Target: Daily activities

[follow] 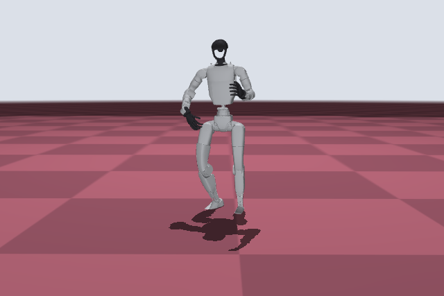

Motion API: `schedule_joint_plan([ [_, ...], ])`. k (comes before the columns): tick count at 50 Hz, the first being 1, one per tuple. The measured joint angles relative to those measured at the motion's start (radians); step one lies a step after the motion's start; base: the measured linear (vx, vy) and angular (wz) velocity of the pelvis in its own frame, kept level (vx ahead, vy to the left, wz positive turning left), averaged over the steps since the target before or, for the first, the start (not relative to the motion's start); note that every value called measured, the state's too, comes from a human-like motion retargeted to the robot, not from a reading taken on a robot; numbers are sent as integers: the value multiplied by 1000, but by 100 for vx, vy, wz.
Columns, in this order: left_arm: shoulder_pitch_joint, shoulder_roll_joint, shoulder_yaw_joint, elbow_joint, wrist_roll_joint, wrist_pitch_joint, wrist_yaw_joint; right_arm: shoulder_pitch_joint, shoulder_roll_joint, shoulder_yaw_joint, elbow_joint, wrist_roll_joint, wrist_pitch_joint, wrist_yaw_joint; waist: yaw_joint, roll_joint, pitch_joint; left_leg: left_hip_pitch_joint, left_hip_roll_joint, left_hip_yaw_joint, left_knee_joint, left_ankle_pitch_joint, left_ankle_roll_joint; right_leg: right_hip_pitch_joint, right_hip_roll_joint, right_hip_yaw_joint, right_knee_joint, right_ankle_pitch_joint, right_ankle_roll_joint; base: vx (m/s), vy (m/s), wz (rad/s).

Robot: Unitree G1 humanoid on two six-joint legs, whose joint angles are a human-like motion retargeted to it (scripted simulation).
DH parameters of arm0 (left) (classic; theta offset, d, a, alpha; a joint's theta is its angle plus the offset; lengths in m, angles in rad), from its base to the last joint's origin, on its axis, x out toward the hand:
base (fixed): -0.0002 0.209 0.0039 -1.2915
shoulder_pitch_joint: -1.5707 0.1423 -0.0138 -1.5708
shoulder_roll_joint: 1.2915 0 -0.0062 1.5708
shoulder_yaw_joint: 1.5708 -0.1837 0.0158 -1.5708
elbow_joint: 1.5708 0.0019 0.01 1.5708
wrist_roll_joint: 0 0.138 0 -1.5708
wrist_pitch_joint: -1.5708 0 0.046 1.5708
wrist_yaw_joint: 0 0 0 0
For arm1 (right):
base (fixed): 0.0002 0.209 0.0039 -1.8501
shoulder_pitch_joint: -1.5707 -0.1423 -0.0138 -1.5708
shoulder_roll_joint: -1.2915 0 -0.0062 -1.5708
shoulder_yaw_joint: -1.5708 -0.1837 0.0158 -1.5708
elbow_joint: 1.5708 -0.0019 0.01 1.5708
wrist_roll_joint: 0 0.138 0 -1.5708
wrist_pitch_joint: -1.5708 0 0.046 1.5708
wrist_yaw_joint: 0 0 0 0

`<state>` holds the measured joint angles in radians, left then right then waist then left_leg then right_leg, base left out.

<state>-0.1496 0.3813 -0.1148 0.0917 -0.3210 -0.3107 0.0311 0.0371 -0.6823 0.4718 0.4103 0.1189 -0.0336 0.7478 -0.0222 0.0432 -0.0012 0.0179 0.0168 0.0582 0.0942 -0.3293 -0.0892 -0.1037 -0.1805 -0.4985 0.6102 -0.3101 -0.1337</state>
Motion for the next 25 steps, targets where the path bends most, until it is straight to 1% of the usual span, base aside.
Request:
schedule_joint_plan([
  [4, -60, -7, 120, -198, 12, -40, 101, -39, -31, -29, -118, 36, -12, 9, 15, 3, -5, -3, 9, -8, 21, -16, -12, 22, 4, -25, -5, -3, 5, 0, -2, 29],
  [8, -116, -18, 199, -377, 66, -62, 158, -110, -52, -109, -348, 131, -40, -20, 13, 18, -11, -16, 19, -12, 50, -37, -16, 35, 9, -48, -13, -6, 14, 1, -2, 21],
  [12, -169, -23, 228, -514, 131, -54, 165, -216, -56, -219, -615, 227, -74, -83, 8, 47, -19, -43, 27, -16, 91, -61, -15, 39, 16, -62, -22, -6, 19, 0, 0, 0],
  [15, -211, -29, 216, -567, 166, -32, 150, -292, -52, -278, -747, 258, -81, -130, 10, 70, -23, -68, 34, -23, 129, -80, -14, 40, 24, -73, -32, -5, 18, 0, 0, 0],
  [17, -237, -33, 200, -573, 182, -14, 139, -319, -53, -294, -775, 251, -68, -145, 14, 82, -22, -86, 39, -29, 153, -93, -14, 41, 31, -80, -41, -3, 17, -1, 1, 9],
  [20, -278, -43, 167, -560, 195, 11, 124, -318, -59, -287, -746, 215, -35, -144, 22, 97, -17, -110, 46, -41, 185, -111, -11, 45, 42, -91, -55, 1, 15, -2, 2, 21],
  [25, -337, -69, 102, -511, 213, 37, 104, -248, -79, -218, -577, 117, 30, -60, 45, 114, -10, -134, 56, -62, 219, -132, -18, 58, 61, -108, -78, 12, 15, -2, 3, 27],
])
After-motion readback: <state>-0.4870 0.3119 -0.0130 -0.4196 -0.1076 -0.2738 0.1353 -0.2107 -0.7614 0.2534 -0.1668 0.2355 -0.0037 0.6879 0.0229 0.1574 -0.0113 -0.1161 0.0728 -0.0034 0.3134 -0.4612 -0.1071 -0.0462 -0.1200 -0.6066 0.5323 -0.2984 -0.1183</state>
